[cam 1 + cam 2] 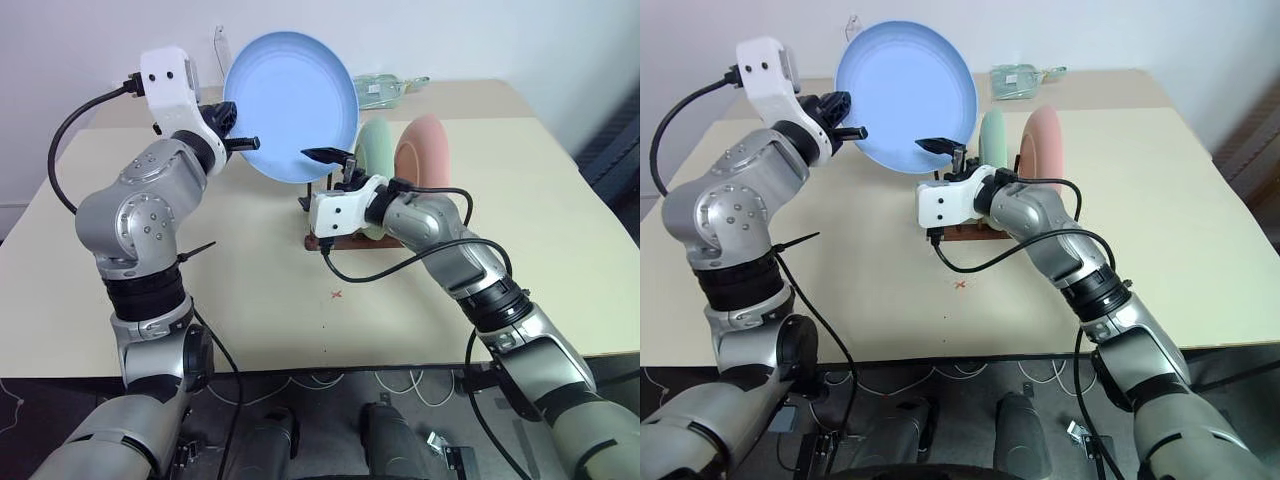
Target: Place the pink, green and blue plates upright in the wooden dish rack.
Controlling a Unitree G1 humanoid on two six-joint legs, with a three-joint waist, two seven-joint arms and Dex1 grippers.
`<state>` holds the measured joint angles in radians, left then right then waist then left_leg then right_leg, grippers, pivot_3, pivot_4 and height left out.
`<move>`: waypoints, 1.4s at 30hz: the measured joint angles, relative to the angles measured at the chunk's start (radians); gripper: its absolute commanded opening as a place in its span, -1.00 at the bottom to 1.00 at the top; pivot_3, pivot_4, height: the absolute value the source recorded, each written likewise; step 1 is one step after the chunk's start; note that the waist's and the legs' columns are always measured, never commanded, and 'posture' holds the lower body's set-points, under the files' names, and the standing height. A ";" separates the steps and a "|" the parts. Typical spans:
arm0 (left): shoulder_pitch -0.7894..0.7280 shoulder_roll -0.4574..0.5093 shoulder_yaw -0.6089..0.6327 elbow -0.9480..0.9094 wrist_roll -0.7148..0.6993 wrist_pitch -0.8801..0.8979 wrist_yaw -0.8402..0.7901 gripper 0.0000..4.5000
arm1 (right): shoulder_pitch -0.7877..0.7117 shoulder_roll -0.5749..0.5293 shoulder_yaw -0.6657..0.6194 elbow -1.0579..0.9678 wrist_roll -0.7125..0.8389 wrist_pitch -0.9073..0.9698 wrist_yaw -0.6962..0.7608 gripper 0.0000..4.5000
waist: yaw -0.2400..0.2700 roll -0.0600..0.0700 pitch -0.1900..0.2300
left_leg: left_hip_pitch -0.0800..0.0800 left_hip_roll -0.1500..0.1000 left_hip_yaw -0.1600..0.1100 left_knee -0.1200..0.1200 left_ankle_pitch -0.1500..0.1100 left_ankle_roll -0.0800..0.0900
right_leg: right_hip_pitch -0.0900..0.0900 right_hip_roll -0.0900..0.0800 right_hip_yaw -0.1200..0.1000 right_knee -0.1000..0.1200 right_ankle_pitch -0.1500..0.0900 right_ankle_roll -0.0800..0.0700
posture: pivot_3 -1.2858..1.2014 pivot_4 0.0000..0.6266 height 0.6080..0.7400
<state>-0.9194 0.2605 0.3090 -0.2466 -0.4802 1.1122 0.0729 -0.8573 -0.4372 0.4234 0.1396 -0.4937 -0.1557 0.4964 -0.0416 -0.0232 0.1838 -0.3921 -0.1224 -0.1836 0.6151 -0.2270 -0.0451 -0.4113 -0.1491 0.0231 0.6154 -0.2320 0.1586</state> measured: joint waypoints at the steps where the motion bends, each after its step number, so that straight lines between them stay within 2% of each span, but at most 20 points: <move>1: -0.003 -0.001 0.001 -0.008 -0.004 0.009 0.000 -1.00 | -0.006 0.003 0.000 0.009 -0.010 -0.001 -0.004 0.17 | 0.000 0.000 0.000 | 0.000 0.000 0.000 0.000 0.000 0.000 | 0.000 0.000 0.000 0.000 0.000 0.000 | 0.03 -0.52 1.00; 6: -0.030 -0.007 0.011 -0.039 -0.012 0.035 0.009 -1.00 | -0.016 0.017 0.000 0.032 -0.042 -0.009 -0.019 -0.96 | -0.001 0.000 0.000 | 0.000 0.000 0.000 0.000 0.000 0.000 | 0.000 0.000 0.000 0.000 0.000 0.000 | 0.03 -0.52 1.00; 14: -0.031 -0.013 0.021 -0.050 -0.017 0.039 0.020 -1.00 | -0.016 0.027 0.003 0.045 -0.078 -0.034 -0.026 -0.99 | 0.000 0.000 0.000 | 0.000 0.000 0.000 0.000 0.000 0.000 | 0.000 0.000 0.000 0.000 0.000 0.000 | 0.03 -0.52 1.00; 17: -0.039 -0.066 0.072 -0.038 -0.027 -0.029 0.046 -0.54 | -0.019 0.029 0.001 0.045 -0.082 -0.051 -0.037 -1.00 | 0.000 0.000 0.000 | 0.000 0.000 0.000 0.000 0.000 -0.001 | 0.000 0.000 0.000 0.000 0.000 0.000 | 0.03 -0.52 1.00; 21: -0.127 -0.090 0.199 0.014 -0.031 -0.224 0.123 0.28 | -0.024 0.038 0.001 0.045 -0.079 -0.078 -0.040 -1.00 | -0.003 0.000 0.000 | 0.000 0.000 0.001 0.000 0.001 -0.001 | 0.000 0.000 0.000 0.000 0.000 0.000 | 0.03 -0.52 1.00; 25: -0.160 -0.013 0.331 0.096 -0.021 -0.372 0.202 0.28 | -0.024 0.043 -0.003 0.045 -0.066 -0.095 -0.038 -1.00 | -0.002 0.000 0.000 | 0.001 0.000 0.001 0.000 0.001 -0.001 | 0.000 0.000 0.000 0.000 0.000 0.000 | 0.03 -0.52 1.00; 27: -0.089 0.116 0.324 0.169 0.027 -0.429 0.157 0.28 | -0.023 0.070 -0.016 0.038 -0.018 -0.097 -0.035 -1.00 | -0.008 0.000 0.000 | 0.001 0.000 0.002 -0.001 0.001 -0.002 | -0.002 0.001 0.002 0.001 0.000 0.000 | 0.03 -0.52 1.00; 29: -0.036 0.178 0.322 0.218 0.063 -0.468 0.120 0.28 | -0.023 0.078 -0.038 0.031 0.023 -0.095 -0.032 -1.00 | -0.003 -0.001 0.000 | 0.000 0.000 0.001 0.000 0.001 -0.002 | -0.002 0.001 0.002 0.001 0.000 0.000 | 0.03 -0.52 1.00; 33: 0.112 0.269 0.243 0.257 0.106 -0.544 -0.029 0.28 | -0.018 0.164 -0.097 -0.029 0.179 -0.022 0.004 -1.00 | 0.003 -0.001 -0.001 | 0.000 0.000 0.000 0.000 0.001 -0.002 | 0.000 0.000 0.001 0.001 0.000 -0.001 | 0.03 -0.52 1.00; 35: 0.327 0.337 0.117 0.240 0.158 -0.644 -0.209 0.28 | 0.011 0.239 -0.159 -0.143 0.389 0.116 0.063 -1.00 | -0.003 0.004 -0.003 | 0.002 0.000 0.001 -0.002 0.001 -0.002 | 0.000 0.000 0.002 0.000 0.000 -0.001 | 0.03 -0.52 1.00; 38: 0.605 0.332 -0.063 0.231 0.185 -0.711 -0.431 0.28 | 0.029 0.286 -0.263 -0.309 0.674 0.368 0.101 -1.00 | -0.003 0.002 -0.002 | 0.000 0.004 -0.003 -0.002 -0.002 0.003 | -0.003 0.002 0.001 0.000 0.002 -0.003 | 0.03 -0.52 1.00; 42: 0.733 0.324 -0.130 0.153 0.151 -0.714 -0.580 0.28 | 0.064 0.301 -0.370 -0.443 0.969 0.669 0.085 -1.00 | 0.005 0.003 -0.001 | -0.001 0.012 -0.003 -0.002 -0.002 0.003 | -0.004 0.009 0.001 0.000 0.005 -0.008 | 0.03 -0.52 1.00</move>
<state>-0.1861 0.5841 0.1791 -0.0938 -0.3295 0.3985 -0.5066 -0.7936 -0.1361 0.0530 -0.3035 0.4748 0.5133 0.5813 -0.0368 -0.0201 0.1824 -0.3931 -0.1099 -0.1868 0.6127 -0.2289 -0.0426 -0.4157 -0.1403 0.0243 0.6156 -0.2275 0.1504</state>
